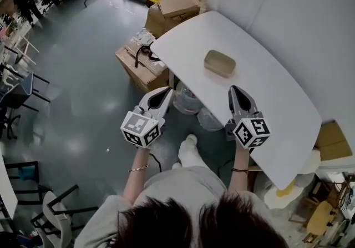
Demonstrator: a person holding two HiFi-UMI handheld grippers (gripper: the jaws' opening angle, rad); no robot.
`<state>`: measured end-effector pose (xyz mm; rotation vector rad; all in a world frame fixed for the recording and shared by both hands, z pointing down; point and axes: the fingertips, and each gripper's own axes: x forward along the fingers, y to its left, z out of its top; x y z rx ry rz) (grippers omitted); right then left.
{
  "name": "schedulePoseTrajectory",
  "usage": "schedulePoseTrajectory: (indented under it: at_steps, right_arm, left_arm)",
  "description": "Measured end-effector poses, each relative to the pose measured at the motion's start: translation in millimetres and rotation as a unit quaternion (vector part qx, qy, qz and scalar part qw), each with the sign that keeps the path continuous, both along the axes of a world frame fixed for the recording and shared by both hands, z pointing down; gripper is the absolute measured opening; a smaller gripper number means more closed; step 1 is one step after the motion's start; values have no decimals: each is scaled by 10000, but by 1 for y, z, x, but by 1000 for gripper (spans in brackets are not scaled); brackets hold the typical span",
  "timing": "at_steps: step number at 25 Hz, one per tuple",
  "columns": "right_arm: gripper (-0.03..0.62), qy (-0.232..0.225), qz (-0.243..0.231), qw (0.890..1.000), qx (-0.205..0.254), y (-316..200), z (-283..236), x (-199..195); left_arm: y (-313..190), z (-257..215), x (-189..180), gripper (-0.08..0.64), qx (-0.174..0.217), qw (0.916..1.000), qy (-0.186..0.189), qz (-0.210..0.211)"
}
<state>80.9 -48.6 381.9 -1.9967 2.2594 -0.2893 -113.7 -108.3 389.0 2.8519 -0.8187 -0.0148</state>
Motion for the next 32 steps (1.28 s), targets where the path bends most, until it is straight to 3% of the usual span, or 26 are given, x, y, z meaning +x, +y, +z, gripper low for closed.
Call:
schedulePoseTrajectory:
  at_steps: [10,32]
  right_arm:
    - [12,-107,193,9998,-27,-53,4,29]
    - [12,-241,707,9971,-137,-117,11,118]
  left_arm:
    - [-65,-3,23,-9,25,10000,30,90]
    - [-145,4,124,-9,-19,9971,-108,749]
